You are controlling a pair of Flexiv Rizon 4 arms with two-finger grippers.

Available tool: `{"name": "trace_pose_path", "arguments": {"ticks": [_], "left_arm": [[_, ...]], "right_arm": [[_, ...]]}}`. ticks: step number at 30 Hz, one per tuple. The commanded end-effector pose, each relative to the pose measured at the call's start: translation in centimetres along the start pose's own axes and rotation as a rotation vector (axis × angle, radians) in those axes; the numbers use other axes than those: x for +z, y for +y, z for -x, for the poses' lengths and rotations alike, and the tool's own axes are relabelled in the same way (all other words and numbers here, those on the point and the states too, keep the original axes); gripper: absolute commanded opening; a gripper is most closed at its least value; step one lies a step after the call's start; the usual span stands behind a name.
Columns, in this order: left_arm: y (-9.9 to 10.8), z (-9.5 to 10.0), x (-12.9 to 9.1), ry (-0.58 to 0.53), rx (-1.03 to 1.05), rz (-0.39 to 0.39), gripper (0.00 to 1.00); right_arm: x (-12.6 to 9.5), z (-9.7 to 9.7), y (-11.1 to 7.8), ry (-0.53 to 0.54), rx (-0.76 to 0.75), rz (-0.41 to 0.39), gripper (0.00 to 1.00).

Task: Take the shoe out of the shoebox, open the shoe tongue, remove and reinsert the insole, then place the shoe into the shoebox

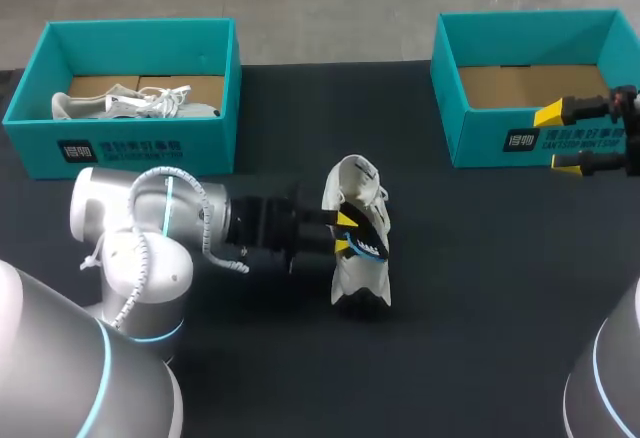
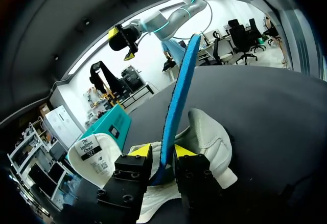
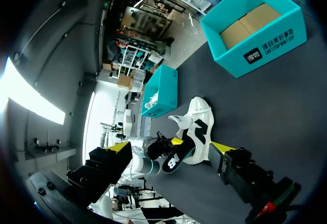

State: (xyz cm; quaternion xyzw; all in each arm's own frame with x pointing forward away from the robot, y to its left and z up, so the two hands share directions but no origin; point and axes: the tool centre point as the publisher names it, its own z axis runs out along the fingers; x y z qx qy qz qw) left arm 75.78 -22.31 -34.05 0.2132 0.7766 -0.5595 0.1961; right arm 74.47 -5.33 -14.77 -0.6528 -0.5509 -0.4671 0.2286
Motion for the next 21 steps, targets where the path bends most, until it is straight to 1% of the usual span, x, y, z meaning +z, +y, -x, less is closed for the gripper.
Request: {"name": "trace_pose_path", "arguments": {"ticks": [1, 6, 8, 12, 13, 21], "left_arm": [[-1.0, -0.4, -0.3, 0.002, 0.008, -0.004, 0.27], [-1.3, -0.6, 0.0, 0.022, 0.016, -0.005, 0.21], [-0.9, -0.8, 0.2, 0.031, 0.014, 0.002, 0.0], [-0.2, -0.7, 0.4, 0.038, 0.018, 0.019, 0.0], [0.0, -0.6, 0.4, 0.035, 0.025, 0.032, 0.0], [1.6, 0.4, 0.8, 0.025, 0.033, 0.054, 0.0]], "right_arm": [[0.0, 0.0, -0.1, -0.005, 0.002, 0.0, 1.0], [0.0, 0.0, -0.1, -0.005, 0.002, 0.0, 1.0], [0.0, 0.0, -0.1, -0.005, 0.002, 0.0, 1.0], [0.0, 0.0, -0.1, -0.005, 0.002, 0.0, 1.0], [0.0, 0.0, -0.1, -0.005, 0.002, 0.0, 1.0], [0.0, 0.0, -0.1, -0.005, 0.002, 0.0, 1.0]]}}
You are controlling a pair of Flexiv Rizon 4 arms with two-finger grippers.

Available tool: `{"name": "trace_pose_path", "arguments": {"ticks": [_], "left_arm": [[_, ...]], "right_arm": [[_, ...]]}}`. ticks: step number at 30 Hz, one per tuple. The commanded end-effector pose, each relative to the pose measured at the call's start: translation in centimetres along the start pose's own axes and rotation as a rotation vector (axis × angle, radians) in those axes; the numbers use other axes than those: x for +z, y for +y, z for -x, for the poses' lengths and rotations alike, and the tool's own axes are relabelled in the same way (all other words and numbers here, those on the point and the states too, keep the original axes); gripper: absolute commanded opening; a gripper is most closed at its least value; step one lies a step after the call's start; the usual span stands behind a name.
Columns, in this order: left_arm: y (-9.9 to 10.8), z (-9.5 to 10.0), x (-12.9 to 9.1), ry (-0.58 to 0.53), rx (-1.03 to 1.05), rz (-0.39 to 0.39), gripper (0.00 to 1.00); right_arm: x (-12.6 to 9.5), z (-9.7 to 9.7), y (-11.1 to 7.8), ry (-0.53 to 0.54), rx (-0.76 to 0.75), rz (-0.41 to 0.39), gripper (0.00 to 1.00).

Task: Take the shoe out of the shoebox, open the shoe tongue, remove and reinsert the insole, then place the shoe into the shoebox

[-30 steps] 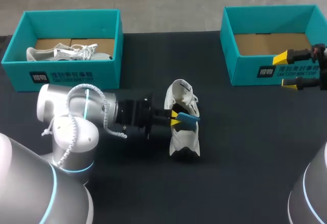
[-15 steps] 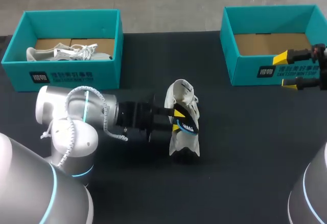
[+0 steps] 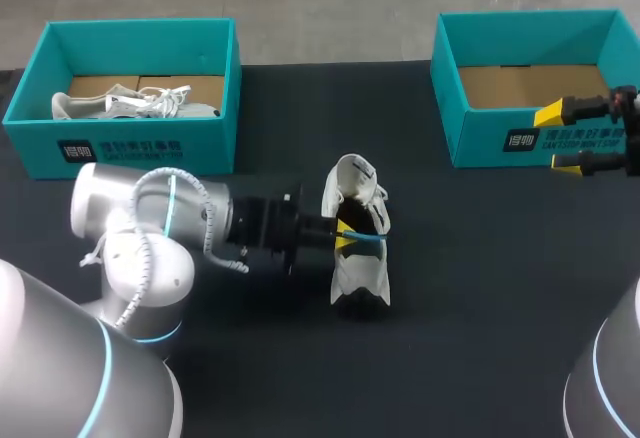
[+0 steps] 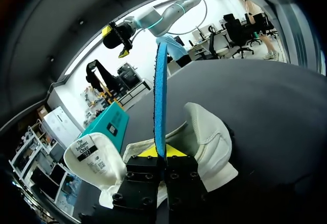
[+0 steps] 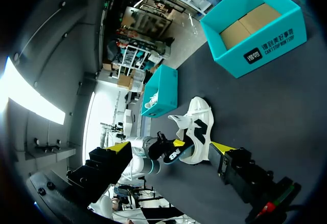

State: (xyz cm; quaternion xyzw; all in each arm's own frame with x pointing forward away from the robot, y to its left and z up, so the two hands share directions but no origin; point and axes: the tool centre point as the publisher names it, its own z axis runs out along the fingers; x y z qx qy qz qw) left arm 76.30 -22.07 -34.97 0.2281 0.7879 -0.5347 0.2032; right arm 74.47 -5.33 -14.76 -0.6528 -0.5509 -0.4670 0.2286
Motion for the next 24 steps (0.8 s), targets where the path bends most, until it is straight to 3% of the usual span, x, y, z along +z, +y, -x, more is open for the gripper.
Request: {"name": "trace_pose_path", "arguments": {"ticks": [1, 6, 8, 11, 18, 22, 24], "left_arm": [[0.7, 0.6, 0.8, 0.002, -0.002, 0.011, 0.0], [1.1, 0.9, 0.6, -0.012, -0.015, 0.02, 0.0], [0.6, 0.8, 0.3, -0.018, -0.02, 0.012, 0.28], [-0.5, 0.4, -0.4, -0.021, -0.017, 0.001, 0.37], [-1.7, -0.2, -0.9, -0.013, -0.008, -0.011, 0.25], [-1.5, -0.4, -0.2, 0.005, -0.009, -0.012, 0.0], [-1.3, -0.5, 0.1, 0.015, -0.011, -0.009, 0.0]], "right_arm": [[0.0, 0.0, -0.1, -0.004, 0.002, 0.0, 1.0], [0.0, 0.0, -0.1, -0.004, 0.002, 0.0, 1.0], [0.0, 0.0, -0.1, -0.004, 0.002, 0.0, 1.0], [0.0, 0.0, -0.1, -0.004, 0.002, 0.0, 1.0], [0.0, 0.0, -0.1, -0.004, 0.002, 0.0, 1.0], [0.0, 0.0, -0.1, -0.004, 0.002, 0.0, 1.0], [0.0, 0.0, -0.1, -0.004, 0.002, 0.0, 1.0]]}}
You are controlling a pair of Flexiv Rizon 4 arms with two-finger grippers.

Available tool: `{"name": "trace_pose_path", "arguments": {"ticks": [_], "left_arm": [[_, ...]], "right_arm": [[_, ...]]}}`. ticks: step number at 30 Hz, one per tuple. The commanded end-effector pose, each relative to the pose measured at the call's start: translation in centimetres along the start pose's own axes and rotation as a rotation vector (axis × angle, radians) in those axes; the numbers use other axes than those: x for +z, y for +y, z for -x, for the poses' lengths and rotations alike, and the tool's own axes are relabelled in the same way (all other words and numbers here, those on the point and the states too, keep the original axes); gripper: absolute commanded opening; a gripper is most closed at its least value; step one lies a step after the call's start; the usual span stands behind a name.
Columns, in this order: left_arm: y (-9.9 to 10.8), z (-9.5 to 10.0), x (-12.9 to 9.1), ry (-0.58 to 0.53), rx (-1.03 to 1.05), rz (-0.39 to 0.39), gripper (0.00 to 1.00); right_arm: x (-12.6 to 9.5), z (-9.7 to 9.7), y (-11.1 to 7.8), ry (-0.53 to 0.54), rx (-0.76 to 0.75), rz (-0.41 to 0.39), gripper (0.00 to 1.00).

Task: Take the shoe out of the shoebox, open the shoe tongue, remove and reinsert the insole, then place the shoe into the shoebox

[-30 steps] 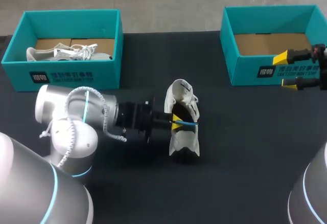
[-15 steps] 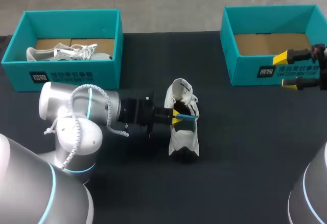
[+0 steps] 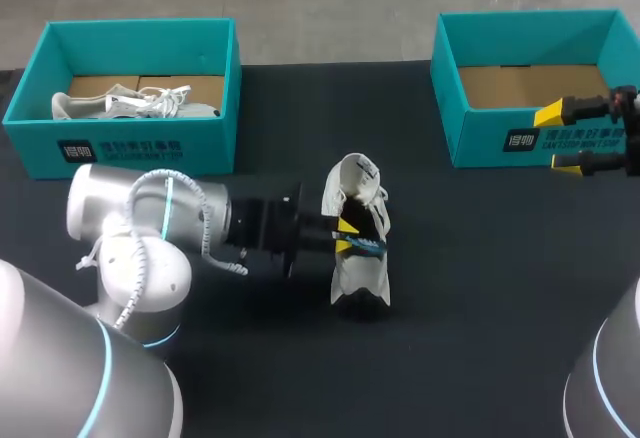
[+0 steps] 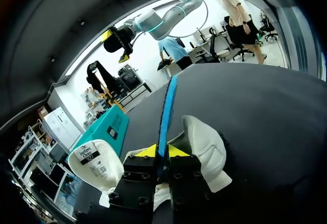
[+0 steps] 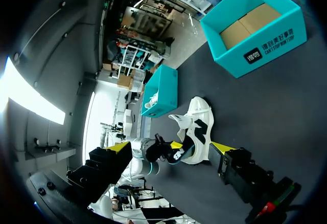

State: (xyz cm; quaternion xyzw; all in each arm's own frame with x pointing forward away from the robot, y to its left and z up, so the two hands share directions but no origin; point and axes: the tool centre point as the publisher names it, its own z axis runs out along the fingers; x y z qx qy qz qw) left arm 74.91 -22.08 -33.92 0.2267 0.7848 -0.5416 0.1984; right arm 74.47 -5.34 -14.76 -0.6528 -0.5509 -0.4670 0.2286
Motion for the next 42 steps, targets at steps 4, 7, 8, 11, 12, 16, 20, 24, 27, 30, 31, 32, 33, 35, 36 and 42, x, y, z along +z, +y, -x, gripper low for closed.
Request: {"name": "trace_pose_path", "arguments": {"ticks": [4, 7, 8, 11, 12, 16, 20, 24, 27, 30, 31, 32, 33, 35, 36, 42], "left_arm": [[1.1, 0.3, 1.2, 0.025, 0.008, 0.02, 0.0], [1.8, 0.8, 1.6, 0.029, 0.017, 0.032, 0.0], [2.1, 0.9, 1.7, 0.029, 0.018, 0.033, 0.0], [2.7, 1.4, 1.8, 0.03, 0.021, 0.045, 0.0], [2.8, 1.6, 1.8, 0.027, 0.021, 0.048, 0.0], [3.1, 1.9, 1.6, 0.02, 0.019, 0.059, 0.0], [2.6, 1.4, 0.8, 0.008, 0.002, 0.052, 0.36], [1.5, 0.6, 0.0, 0.009, 0.002, 0.041, 0.45], [0.6, 0.3, -0.6, 0.001, 0.009, 0.027, 0.42], [0.1, 0.2, -0.8, -0.001, 0.016, 0.024, 0.33], [0.0, 0.1, -0.8, -0.001, 0.017, 0.023, 0.26], [0.0, 0.1, -0.8, 0.0, 0.018, 0.02, 0.2], [0.1, 0.0, -0.7, 0.003, 0.019, 0.019, 0.09], [0.4, 0.1, -0.4, 0.007, 0.017, 0.018, 0.0], [0.6, 0.1, -0.2, 0.01, 0.016, 0.019, 0.0], [1.5, 0.7, 0.8, 0.031, 0.024, 0.027, 0.0]], "right_arm": [[0.0, 0.0, -0.1, -0.004, 0.002, 0.0, 1.0], [0.0, 0.0, -0.1, -0.004, 0.002, 0.0, 1.0], [0.0, 0.0, -0.1, -0.004, 0.002, 0.0, 1.0], [0.0, 0.0, -0.1, -0.004, 0.002, 0.0, 1.0], [0.0, 0.0, -0.1, -0.004, 0.002, 0.0, 1.0], [0.0, 0.0, -0.1, -0.004, 0.002, 0.0, 1.0], [0.0, 0.0, -0.1, -0.004, 0.002, 0.0, 1.0], [0.0, 0.0, -0.1, -0.004, 0.002, 0.0, 1.0], [0.0, 0.0, -0.1, -0.004, 0.002, 0.0, 1.0], [0.0, 0.0, -0.1, -0.004, 0.002, 0.0, 1.0], [0.0, 0.0, -0.1, -0.004, 0.002, 0.0, 1.0], [0.0, 0.0, -0.1, -0.004, 0.002, 0.0, 1.0], [0.0, 0.0, -0.1, -0.004, 0.002, 0.0, 1.0], [0.0, 0.0, -0.1, -0.004, 0.002, 0.0, 1.0], [0.0, 0.0, -0.1, -0.004, 0.002, 0.0, 1.0], [0.0, 0.0, -0.1, -0.004, 0.002, 0.0, 1.0]]}}
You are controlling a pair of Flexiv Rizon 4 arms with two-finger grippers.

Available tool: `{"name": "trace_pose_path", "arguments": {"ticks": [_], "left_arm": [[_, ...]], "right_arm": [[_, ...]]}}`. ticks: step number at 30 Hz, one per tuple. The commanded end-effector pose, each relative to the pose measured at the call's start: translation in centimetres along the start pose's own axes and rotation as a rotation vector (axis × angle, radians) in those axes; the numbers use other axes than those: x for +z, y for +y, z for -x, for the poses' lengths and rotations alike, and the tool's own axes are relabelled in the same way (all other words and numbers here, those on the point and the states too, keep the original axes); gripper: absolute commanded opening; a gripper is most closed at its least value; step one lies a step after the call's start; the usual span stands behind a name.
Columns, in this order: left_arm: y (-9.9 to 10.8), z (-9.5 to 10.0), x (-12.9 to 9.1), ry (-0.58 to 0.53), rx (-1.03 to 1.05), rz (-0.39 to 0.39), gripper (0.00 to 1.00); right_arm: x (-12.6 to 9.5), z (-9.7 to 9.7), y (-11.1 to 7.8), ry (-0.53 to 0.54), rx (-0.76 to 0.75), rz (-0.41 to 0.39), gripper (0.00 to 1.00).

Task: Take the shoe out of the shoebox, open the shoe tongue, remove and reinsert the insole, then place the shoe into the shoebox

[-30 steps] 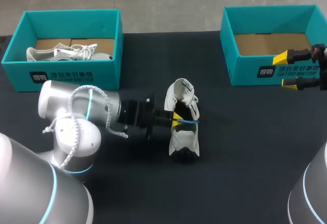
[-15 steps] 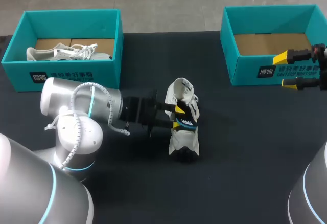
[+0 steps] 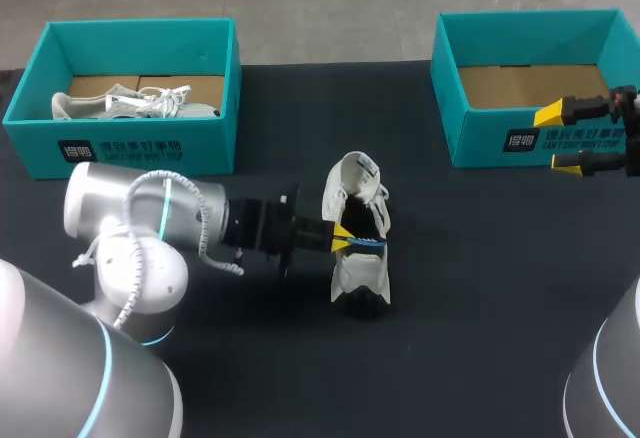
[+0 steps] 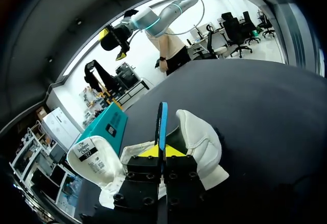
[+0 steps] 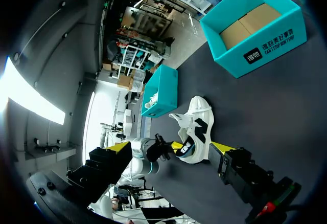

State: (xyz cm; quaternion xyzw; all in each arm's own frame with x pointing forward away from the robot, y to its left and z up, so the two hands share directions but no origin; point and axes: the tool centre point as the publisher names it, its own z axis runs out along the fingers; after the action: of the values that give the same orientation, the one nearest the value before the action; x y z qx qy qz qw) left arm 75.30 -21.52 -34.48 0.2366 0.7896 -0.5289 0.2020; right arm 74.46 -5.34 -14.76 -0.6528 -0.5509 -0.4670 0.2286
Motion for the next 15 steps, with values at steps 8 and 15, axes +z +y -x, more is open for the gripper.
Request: {"name": "trace_pose_path", "arguments": {"ticks": [8, 15], "left_arm": [[2.1, 1.6, 1.6, 0.025, 0.008, 0.03, 0.0], [0.9, 1.1, 0.6, 0.008, 0.0, 0.019, 0.33]], "right_arm": [[0.0, 0.0, -0.1, -0.004, 0.002, 0.0, 1.0], [0.0, 0.0, -0.1, -0.004, 0.002, 0.0, 1.0]]}}
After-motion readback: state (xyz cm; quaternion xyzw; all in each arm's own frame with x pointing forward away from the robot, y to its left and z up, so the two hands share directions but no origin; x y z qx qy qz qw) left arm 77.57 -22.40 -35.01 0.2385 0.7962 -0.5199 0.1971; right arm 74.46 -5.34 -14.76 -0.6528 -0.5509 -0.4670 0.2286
